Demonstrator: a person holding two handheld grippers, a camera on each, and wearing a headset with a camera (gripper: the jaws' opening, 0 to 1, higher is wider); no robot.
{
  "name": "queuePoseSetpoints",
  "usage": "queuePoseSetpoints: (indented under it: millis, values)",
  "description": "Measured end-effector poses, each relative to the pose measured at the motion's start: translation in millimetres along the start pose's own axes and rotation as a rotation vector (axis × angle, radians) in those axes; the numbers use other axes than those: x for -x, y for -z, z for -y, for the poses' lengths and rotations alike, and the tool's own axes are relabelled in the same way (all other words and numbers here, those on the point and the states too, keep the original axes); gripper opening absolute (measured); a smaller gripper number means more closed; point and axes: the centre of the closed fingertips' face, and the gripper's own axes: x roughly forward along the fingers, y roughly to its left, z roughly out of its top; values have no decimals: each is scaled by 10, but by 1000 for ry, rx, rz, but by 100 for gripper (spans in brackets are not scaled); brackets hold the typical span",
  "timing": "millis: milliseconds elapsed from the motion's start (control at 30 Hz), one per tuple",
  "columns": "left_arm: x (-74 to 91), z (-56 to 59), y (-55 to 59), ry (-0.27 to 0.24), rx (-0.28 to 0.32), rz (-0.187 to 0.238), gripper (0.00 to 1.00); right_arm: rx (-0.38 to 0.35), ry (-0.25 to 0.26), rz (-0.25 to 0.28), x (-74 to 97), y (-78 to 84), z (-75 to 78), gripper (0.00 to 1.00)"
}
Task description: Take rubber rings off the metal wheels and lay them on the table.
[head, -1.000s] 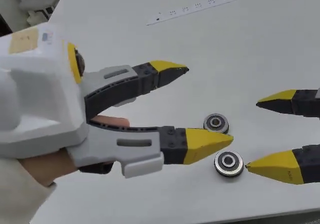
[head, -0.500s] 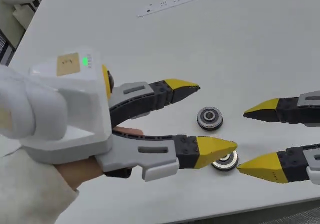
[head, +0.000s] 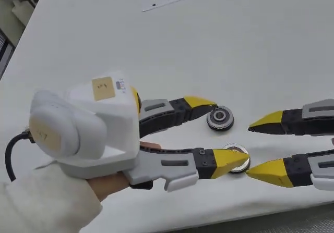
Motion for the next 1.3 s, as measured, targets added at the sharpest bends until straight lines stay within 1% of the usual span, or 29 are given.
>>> queuePoseSetpoints:
  millis: [100,200,300,433,500,667,767,900,1000,1167,1300]
  values:
    - [-26,-6,57,3,7,-9,47,0,2,-3,-15,31,18,35]
    - [-55,-10,137,1,-14,-34,45,-2,-1,-8,-31,62,24,32]
    - [-84,9,174,8,-10,-39,44,-2,-3,-18,-51,101,31,31]
    - [-133,63,234,25,-13,-53,40,-1,-6,-30,-69,141,35,28]
    - [-160,89,271,31,-9,-64,39,-12,-2,-37,-81,165,43,26]
    - [-197,150,294,45,-12,-71,36,-1,-4,-56,-101,219,40,23]
    - [-211,152,330,46,-4,-76,34,1,-2,-63,-106,243,51,22]
    - [-219,131,405,35,-7,-97,29,0,1,-67,-111,262,63,21]
    - [-218,113,431,26,0,-101,25,-1,2,-68,-117,268,65,21]
    - [-227,113,450,25,11,-100,23,8,5,-74,-125,280,65,20]
    - [-226,107,482,26,3,-110,21,9,9,-81,-128,294,71,20]
